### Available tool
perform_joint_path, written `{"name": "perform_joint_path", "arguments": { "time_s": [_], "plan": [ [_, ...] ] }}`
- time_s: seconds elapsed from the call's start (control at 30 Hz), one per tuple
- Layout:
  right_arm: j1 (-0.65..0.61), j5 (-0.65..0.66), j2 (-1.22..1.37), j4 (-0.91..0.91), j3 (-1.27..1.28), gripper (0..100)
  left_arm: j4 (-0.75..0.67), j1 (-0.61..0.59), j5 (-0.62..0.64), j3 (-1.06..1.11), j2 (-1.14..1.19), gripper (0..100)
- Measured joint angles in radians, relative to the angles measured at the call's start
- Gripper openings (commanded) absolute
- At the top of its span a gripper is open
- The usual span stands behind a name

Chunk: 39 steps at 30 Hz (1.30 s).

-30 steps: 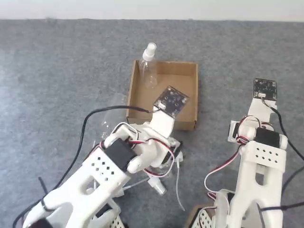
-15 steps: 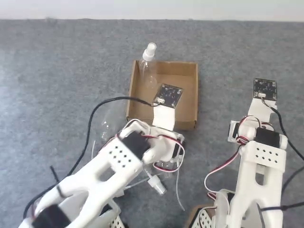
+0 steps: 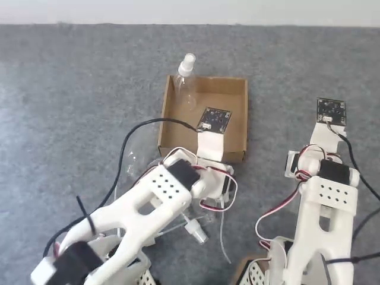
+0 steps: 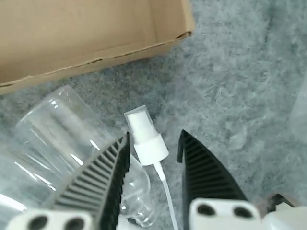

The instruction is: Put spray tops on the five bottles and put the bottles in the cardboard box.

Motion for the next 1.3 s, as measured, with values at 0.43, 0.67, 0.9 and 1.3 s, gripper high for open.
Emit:
{"name": "perform_joint_path", "arguments": {
  "time_s": [0.43, 0.67, 0.9, 1.3],
  "plan": [
    [0.000, 0.000, 0.000, 0.000, 0.000, 10.0, 0.100, 0.000, 0.002, -0.203, 0.276, 15],
    [0.000, 0.000, 0.000, 0.000, 0.000, 10.0, 0.103, 0.000, 0.002, -0.275, 0.407, 15],
    [0.000, 0.000, 0.000, 0.000, 0.000, 10.0, 0.103, 0.000, 0.002, -0.330, 0.512, 14],
    [0.000, 0.000, 0.000, 0.000, 0.000, 10.0, 0.103, 0.000, 0.002, -0.348, 0.552, 1]
  ]
}}
